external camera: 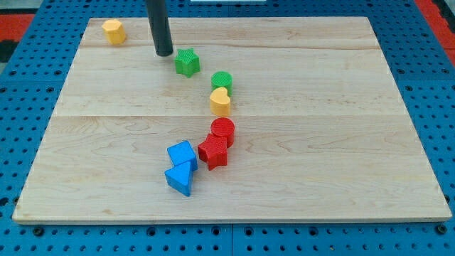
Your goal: Push the green star towards the center
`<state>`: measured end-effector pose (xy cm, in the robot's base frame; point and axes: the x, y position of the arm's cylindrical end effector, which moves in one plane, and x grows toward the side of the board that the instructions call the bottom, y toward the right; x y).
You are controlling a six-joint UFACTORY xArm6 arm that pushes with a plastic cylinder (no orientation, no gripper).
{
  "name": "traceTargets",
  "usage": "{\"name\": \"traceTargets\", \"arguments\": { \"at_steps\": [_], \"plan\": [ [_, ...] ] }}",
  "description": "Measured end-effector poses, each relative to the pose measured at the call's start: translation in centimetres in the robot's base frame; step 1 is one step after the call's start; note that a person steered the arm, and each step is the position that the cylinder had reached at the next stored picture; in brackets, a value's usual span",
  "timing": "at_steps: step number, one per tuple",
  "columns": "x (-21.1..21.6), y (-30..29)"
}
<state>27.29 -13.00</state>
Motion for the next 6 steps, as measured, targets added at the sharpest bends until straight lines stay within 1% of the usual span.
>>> {"name": "traceTargets", "arguments": {
  "at_steps": [1, 2, 3, 4, 5, 6],
  "plan": [
    [-0.1, 2.0],
    [2.0, 5.6],
    [5.1, 5.0],
    [8.6, 5.8],
    [8.4, 5.5],
    [8.5, -3.3]
  ]
}}
